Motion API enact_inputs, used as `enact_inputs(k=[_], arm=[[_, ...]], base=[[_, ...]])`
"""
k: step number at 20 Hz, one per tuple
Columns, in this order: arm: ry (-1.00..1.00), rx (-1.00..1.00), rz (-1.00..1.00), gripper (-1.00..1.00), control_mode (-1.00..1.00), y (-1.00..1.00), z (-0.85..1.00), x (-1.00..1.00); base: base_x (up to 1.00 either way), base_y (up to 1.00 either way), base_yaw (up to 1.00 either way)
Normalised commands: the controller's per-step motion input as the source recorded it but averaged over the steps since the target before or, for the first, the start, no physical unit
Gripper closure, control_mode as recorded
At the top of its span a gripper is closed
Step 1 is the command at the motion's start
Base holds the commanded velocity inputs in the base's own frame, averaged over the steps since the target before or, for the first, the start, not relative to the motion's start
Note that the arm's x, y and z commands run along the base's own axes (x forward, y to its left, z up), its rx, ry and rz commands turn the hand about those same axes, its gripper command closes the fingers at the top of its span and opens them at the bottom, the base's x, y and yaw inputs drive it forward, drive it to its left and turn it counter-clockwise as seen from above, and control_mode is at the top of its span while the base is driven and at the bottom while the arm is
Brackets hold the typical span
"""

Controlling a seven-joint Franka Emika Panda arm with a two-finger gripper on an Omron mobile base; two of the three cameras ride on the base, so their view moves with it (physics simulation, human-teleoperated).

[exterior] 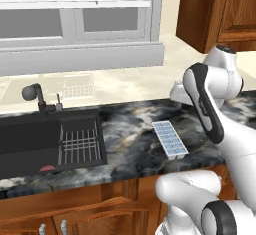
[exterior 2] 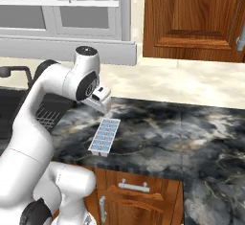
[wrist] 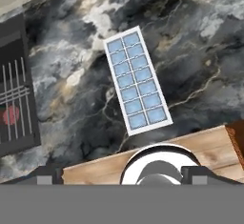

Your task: The ice cube tray has been filled with water. Take the tray and place it in the freezer to make ice. Close the freezer door after placing the tray.

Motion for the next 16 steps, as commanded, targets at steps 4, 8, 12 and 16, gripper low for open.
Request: enact_inputs(k=[4, 8, 12, 16], arm=[[0.00, 0.21, -0.30, -1.00, -1.00, -0.33, -0.56, -0.09], [0.00, 0.21, -0.27, -1.00, -1.00, -0.26, -0.57, 0.00], [0.00, 0.20, -0.25, -1.00, -1.00, -0.16, -0.56, 0.00], [0.00, 0.16, -0.20, -1.00, -1.00, -0.03, -0.49, 0.03]], base=[[0.00, 0.00, 0.00], [0.00, 0.00, 0.00], [0.00, 0.00, 0.00], [0.00, 0.00, 0.00]])
